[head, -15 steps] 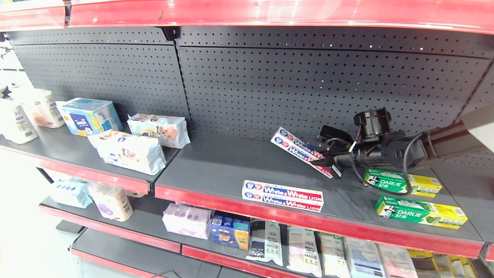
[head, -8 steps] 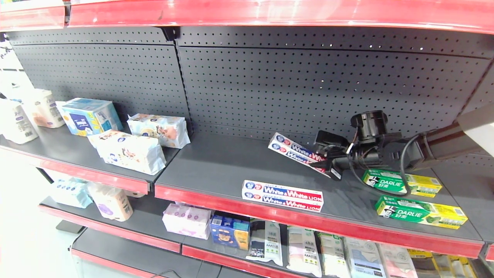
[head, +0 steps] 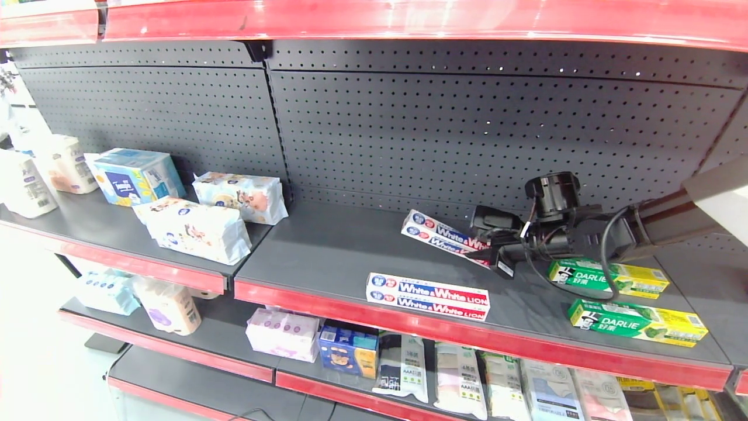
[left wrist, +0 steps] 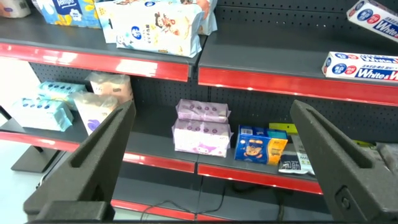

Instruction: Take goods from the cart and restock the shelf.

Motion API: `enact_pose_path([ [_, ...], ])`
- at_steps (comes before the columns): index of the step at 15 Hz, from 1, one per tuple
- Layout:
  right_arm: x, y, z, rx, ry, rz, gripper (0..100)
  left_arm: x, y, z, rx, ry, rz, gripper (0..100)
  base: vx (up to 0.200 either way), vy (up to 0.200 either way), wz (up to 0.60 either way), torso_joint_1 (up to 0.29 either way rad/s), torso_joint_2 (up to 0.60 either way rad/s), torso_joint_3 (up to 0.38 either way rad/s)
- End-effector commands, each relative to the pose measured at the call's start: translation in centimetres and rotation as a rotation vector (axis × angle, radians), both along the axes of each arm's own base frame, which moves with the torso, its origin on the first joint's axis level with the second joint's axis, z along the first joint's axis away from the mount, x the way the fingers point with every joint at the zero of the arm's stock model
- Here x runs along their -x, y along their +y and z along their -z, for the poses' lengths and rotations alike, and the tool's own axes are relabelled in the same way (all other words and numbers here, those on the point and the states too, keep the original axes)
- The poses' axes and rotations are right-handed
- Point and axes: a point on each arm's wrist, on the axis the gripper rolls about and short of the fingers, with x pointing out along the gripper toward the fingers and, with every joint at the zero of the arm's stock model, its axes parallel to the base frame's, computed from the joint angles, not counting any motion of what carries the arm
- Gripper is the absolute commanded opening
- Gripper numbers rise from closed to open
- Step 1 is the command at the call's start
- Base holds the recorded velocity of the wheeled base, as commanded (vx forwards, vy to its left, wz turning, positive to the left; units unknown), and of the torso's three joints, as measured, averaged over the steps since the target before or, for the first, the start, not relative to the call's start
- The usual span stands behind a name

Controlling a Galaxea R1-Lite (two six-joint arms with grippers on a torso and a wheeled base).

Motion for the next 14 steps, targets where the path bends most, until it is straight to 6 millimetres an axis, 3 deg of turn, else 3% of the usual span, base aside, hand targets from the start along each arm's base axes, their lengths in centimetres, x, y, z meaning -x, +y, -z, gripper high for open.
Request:
enact_pose_path([
  [1,0.1,0.1,0.3,0.002,0.008,-0.004,0,0.0,0.0,0.0,0.0,0.0,-0.001,100,0.0,0.0,0.0,0.0,0.0,0.0],
  [14,-0.5,1.3,1.1,0.007,0.013,-0.027,0,0.0,0.0,0.0,0.0,0.002,-0.001,100,0.0,0.0,0.0,0.0,0.0,0.0],
])
